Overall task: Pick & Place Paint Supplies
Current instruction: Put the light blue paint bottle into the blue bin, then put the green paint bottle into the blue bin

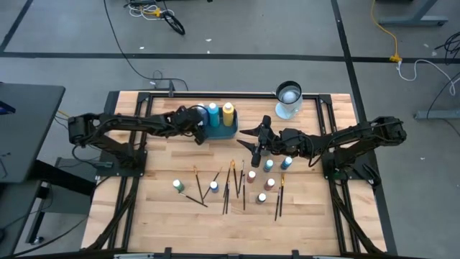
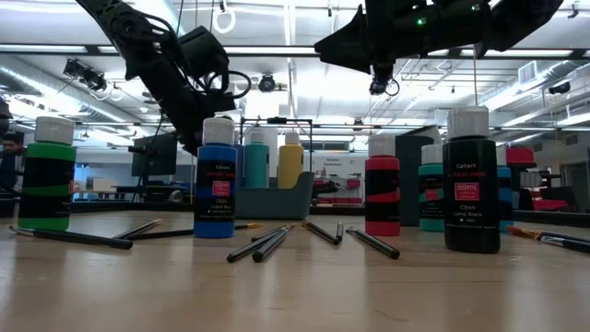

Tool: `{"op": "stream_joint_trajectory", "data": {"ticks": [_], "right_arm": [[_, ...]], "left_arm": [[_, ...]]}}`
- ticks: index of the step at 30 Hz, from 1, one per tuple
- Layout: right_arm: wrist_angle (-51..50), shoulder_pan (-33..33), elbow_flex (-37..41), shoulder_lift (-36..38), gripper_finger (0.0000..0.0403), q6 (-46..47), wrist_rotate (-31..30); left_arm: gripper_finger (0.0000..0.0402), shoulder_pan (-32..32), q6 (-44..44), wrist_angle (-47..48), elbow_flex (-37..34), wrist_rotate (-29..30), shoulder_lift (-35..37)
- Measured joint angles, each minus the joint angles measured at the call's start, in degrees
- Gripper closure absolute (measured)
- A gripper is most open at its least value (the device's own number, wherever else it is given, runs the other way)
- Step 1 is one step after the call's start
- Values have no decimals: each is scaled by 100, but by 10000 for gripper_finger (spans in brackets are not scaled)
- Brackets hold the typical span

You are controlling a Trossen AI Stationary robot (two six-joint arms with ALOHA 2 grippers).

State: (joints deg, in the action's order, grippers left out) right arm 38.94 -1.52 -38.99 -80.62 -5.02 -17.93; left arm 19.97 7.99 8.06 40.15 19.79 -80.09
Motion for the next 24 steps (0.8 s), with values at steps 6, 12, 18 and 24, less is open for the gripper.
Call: {"op": "stream_joint_trajectory", "data": {"ticks": [6, 12, 18, 24], "right_arm": [[35, 0, 1, 0, 233, 0, 20], [81, -2, 1, 1, 233, 0, 103], [83, 0, 1, 0, 233, 0, 101], [74, 0, 1, 2, 233, 0, 103]], "left_arm": [[237, 0, -95, 282, 266, -20, 161], [237, -35, -393, 826, 679, -127, 176], [247, -275, -397, 2260, 1566, -1073, 305], [264, -724, -498, 2591, 1770, -1644, 1036]]}}
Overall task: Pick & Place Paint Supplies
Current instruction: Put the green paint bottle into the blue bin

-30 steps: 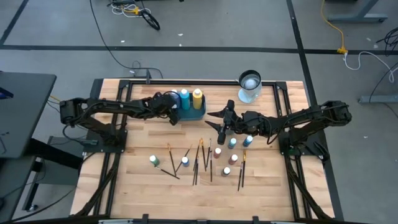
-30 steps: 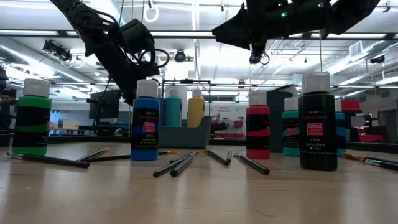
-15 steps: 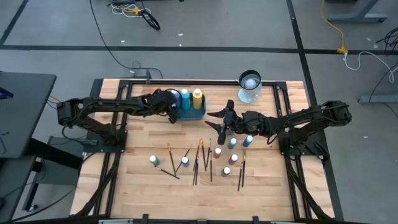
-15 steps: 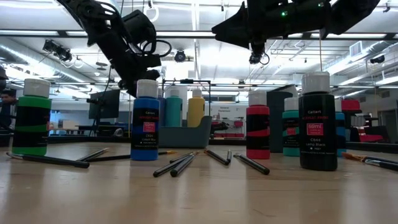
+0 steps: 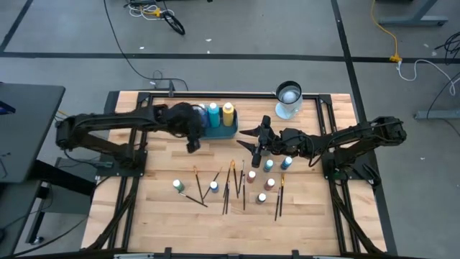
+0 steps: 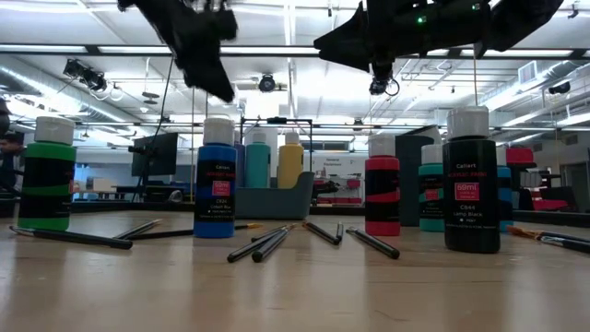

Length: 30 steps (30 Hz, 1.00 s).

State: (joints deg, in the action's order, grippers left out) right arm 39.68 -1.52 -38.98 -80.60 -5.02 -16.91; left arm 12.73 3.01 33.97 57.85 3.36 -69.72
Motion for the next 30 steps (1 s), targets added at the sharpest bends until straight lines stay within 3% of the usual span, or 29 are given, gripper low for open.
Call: {"op": "stream_joint_trajectory", "data": {"ticks": [4, 13, 16, 22, 30], "right_arm": [[-17, -2, 0, 0, 233, 0, 0], [30, -2, 0, 0, 233, 2, 134], [68, -2, 0, 0, 233, 2, 195], [66, -2, 0, 0, 233, 2, 197], [57, 0, 0, 0, 233, 2, 197]], "left_arm": [[268, -395, 214, -147, -319, 27, 800], [269, -1656, 875, -1130, -1769, -19, 2195], [271, -2027, 1009, -1270, -2091, -104, 2347], [271, -2422, 877, -1249, -2382, -812, 2368], [271, -2579, 856, -932, -2444, -574, 2364]]}}
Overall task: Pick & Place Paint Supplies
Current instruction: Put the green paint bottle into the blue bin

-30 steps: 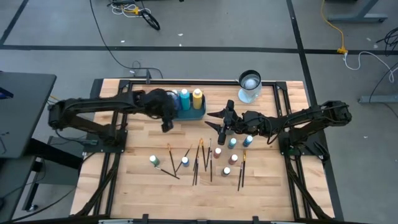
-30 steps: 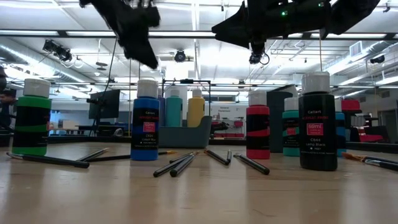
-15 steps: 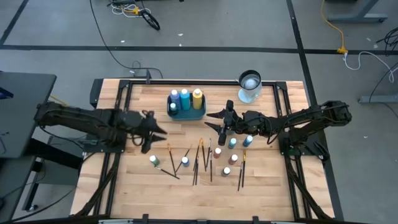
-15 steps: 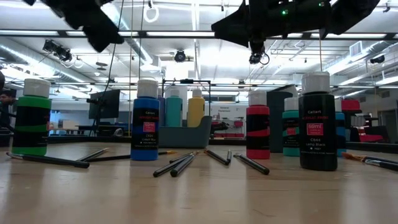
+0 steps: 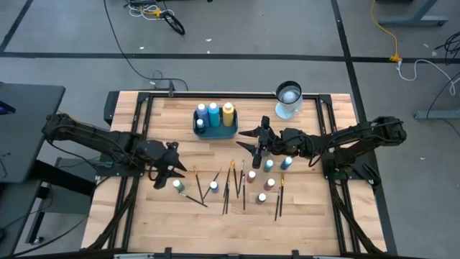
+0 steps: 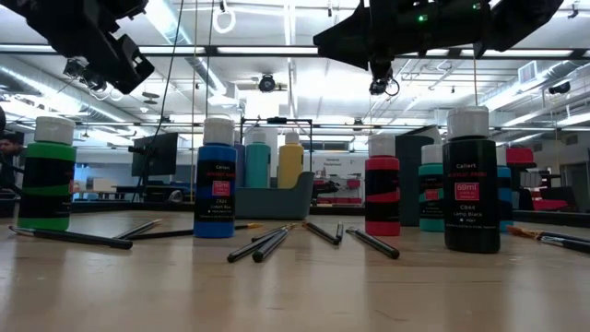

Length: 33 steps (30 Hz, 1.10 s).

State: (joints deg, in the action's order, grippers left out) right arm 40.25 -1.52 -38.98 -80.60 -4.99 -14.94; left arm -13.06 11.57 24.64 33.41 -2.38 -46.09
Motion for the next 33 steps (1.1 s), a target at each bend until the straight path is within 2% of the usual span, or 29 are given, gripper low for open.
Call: {"op": "stream_joint_trajectory", "data": {"ticks": [10, 16, 20, 28, 33], "right_arm": [[-2, -2, 0, 0, 233, 0, 0], [-1, -1, 0, 0, 233, 0, 0], [-1, -1, 0, 0, 233, 0, 0], [-2, 0, 0, 0, 233, 0, 0], [-13, -2, 0, 0, 233, 0, 0]], "left_arm": [[271, 2, -663, -13, 0, 635, 2], [269, -5, -1, -8, 0, 740, 2], [251, -144, -126, -1, 0, 675, 2], [202, -951, 41, 180, 2, 704, -143], [198, -1508, 340, 197, 4, 1119, -504]]}}
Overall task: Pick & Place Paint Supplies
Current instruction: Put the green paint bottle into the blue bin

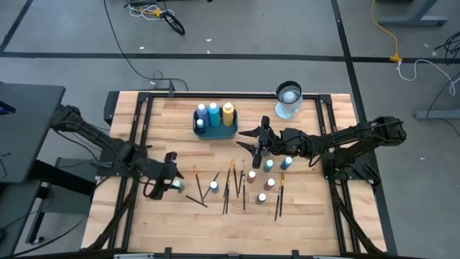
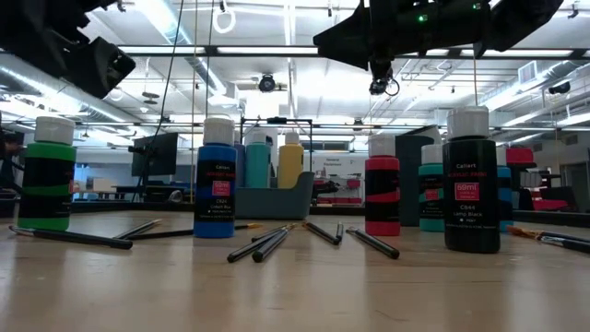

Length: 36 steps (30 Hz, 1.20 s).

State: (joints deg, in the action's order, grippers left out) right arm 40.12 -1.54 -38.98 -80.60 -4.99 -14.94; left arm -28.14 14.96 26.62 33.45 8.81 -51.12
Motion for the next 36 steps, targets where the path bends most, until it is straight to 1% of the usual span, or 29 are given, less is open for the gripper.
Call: {"op": "stream_joint_trajectory", "data": {"ticks": [5, 11, 16, 30, 36], "right_arm": [[3, 0, 0, 0, 233, 0, 0], [7, 0, 0, 0, 233, 0, 0], [6, 0, 0, 0, 233, 0, 0], [11, 0, 0, 0, 233, 0, 0], [20, 0, 0, 0, 233, 143, 4]], "left_arm": [[200, -272, 295, 83, 0, 257, -313], [201, -337, 395, 522, 0, 535, -432], [201, -337, 559, 697, 0, 528, -434], [201, -335, 734, 690, 0, 553, -434], [201, -334, 740, 688, 0, 553, -436]]}}
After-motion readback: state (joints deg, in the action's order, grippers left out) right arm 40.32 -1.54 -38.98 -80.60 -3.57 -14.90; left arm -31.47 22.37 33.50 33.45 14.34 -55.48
